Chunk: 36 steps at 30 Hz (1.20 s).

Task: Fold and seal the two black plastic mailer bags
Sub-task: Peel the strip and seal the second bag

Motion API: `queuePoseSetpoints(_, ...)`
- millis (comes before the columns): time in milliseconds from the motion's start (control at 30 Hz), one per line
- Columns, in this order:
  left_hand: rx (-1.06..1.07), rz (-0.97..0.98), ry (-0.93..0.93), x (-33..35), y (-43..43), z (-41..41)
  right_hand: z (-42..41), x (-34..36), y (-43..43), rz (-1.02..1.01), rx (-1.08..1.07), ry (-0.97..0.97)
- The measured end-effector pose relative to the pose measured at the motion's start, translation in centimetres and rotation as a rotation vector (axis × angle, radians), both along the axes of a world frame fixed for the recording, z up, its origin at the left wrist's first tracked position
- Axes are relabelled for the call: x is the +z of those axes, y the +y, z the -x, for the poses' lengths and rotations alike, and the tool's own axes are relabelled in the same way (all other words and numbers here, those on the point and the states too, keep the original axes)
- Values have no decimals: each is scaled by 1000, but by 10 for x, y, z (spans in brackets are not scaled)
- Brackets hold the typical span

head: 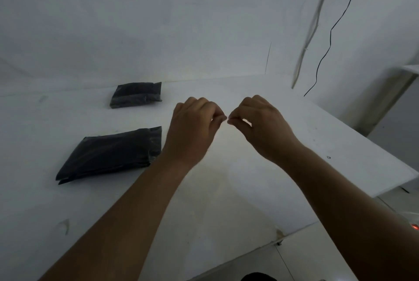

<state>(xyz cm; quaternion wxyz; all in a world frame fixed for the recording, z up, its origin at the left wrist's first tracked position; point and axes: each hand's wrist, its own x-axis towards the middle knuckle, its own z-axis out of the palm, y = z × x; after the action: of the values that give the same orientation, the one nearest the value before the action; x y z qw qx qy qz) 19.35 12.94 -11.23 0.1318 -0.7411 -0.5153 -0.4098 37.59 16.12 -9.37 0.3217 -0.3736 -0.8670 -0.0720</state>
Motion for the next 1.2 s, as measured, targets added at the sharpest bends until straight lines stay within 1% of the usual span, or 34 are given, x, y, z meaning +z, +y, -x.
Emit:
queuePoseSetpoints(133,7,20,38,27,15,11,9,17,15,152,9,134)
queuePoseSetpoints(300,29,54,109,44,30,19,19,30,30,241,-7,180)
queuePoseSetpoints(567,66,84,-1,48,47,25,37,33,54,401,-19,391)
queuePoseSetpoints(600,72,94,-16,49,49,26,38,29,59,462,-14,397)
queuePoseSetpoints(733,70,120,-44,53,56,31,38,-2,77,847,-10,371)
queuePoseSetpoints(800,59,124,-52,56,57,32,38,-20,85,922,-37,319)
queuePoseSetpoints(900,55,151,-91,57,65,35,41,-34,90,946,-81,301)
queuePoseSetpoints(967,42,178,-169,59,73,40,44,-37,93,945,-99,348)
queuePoseSetpoints(1067,59,218,-225,66,85,48,48,-32,96,913,-87,391)
queuePoseSetpoints(1167,74,240,-412,80,89,65,55,-18,98,875,-41,525)
queuePoseSetpoints(1200,75,234,-476,86,89,73,57,-12,98,842,-24,541)
